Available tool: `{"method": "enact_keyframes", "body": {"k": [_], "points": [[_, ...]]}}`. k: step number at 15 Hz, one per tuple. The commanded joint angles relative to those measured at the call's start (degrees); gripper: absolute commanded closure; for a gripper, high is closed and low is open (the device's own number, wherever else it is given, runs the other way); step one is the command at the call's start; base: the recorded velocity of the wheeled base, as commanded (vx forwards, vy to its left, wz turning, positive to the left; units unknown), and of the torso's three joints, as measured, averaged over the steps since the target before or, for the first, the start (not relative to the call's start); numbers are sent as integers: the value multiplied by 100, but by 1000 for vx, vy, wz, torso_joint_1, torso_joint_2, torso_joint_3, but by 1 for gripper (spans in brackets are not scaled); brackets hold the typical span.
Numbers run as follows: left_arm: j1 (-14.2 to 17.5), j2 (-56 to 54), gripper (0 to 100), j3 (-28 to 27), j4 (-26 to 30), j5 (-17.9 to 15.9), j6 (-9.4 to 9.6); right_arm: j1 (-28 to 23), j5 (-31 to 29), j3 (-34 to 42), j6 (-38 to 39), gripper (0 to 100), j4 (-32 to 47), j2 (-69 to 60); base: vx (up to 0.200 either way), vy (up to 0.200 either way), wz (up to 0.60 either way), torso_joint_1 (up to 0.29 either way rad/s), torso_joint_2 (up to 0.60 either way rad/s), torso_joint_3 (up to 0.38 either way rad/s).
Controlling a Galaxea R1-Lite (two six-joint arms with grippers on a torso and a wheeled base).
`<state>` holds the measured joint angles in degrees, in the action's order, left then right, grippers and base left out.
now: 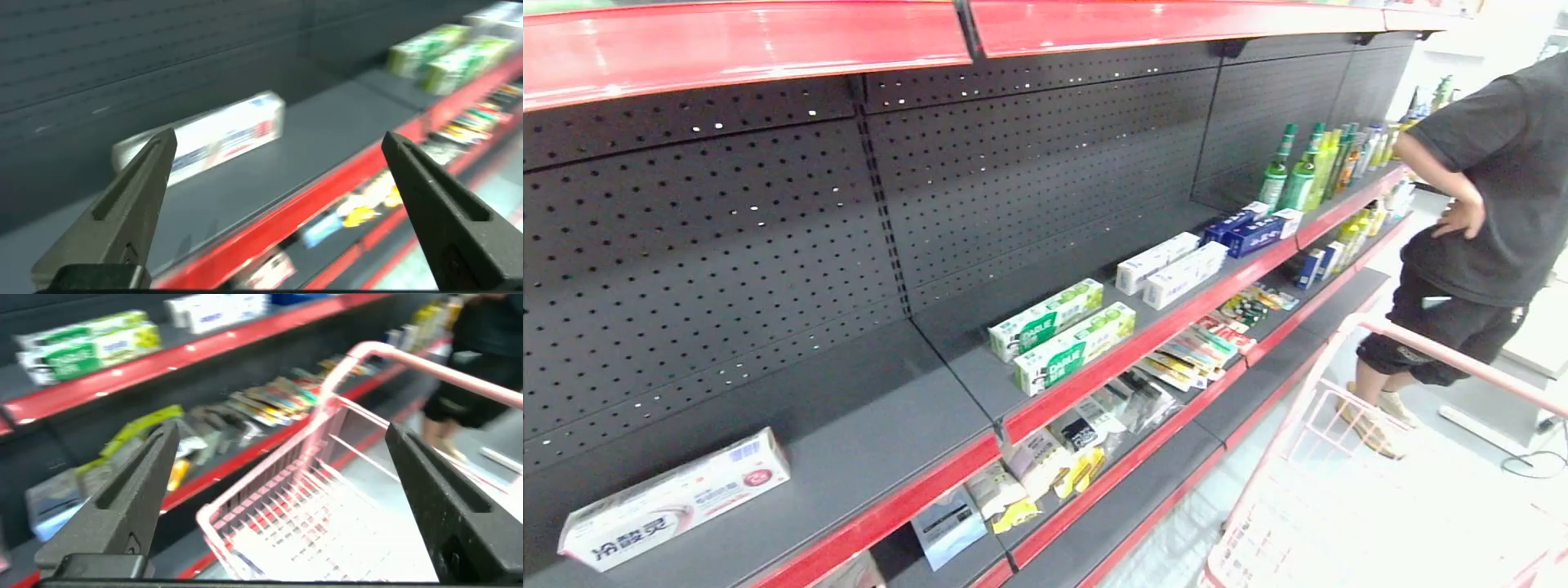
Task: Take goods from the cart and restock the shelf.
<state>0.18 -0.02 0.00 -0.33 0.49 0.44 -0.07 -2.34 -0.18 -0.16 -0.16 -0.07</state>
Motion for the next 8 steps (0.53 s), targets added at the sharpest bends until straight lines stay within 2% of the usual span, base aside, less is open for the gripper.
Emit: {"method": "enact_keyframes", "body": {"k": [1, 3, 8], "points": [[-1, 2, 0, 0, -2, -5, 0, -1, -3, 1, -2, 0, -2, 7, 0, 0, -600, 2, 2, 7], [-1, 2, 0, 0, -2, -5, 0, -1, -3, 1, -2, 0, -2, 7, 0, 0, -600, 2, 0, 5], [-1, 2, 0, 0, -2, -5, 0, -1, -3, 1, -2, 0, -2, 7, 0, 0, 0, 0, 0, 0]]}}
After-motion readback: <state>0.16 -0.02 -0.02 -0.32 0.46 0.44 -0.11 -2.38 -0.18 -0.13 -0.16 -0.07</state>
